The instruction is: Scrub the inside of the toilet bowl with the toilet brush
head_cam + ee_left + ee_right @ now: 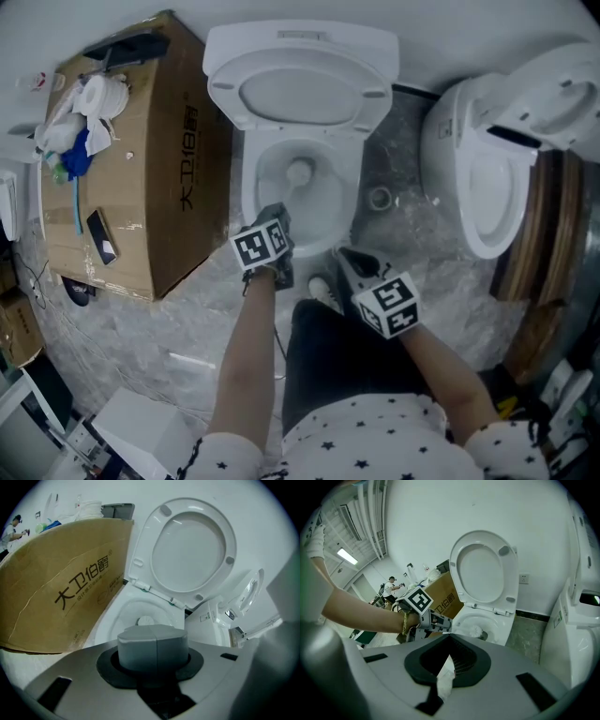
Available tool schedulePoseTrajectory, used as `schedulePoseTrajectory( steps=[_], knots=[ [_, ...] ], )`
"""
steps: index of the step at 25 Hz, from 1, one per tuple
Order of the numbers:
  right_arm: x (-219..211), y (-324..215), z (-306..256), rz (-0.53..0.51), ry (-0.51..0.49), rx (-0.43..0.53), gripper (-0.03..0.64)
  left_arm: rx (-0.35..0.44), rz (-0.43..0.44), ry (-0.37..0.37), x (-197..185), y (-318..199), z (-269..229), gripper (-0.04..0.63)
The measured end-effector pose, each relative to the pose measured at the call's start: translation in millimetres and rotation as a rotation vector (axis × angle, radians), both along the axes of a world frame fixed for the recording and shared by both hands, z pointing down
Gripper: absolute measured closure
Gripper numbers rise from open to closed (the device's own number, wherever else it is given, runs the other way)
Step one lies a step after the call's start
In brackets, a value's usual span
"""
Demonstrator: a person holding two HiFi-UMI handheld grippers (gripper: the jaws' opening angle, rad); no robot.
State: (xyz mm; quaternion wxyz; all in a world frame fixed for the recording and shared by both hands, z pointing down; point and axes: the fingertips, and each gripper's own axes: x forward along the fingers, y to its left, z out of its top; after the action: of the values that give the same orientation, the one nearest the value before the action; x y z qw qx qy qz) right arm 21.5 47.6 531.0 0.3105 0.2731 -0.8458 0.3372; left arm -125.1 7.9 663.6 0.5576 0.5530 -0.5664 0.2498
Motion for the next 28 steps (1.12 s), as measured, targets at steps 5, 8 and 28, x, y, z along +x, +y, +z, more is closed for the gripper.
schedulePoseTrajectory(
  steps=[5, 8, 28],
  knots=[
    [-1.0, 8.6, -15.3, -0.011, -0.001, 0.026, 0.611, 0.016, -0.010, 0.004, 0.8, 19.6, -19.1, 0.439],
    [-2.2, 14.8, -24.0, -0.020, 0.000, 0.039, 0.611, 0.019, -0.021, 0.011, 1.5, 32.0, -30.4, 0.439],
    [0.5, 53.1, -82.9, -0.023, -0.006, 0.123, 0.611, 0.093, -0.074, 0.016, -1.7, 117.1, -110.9, 0.439]
  ],
)
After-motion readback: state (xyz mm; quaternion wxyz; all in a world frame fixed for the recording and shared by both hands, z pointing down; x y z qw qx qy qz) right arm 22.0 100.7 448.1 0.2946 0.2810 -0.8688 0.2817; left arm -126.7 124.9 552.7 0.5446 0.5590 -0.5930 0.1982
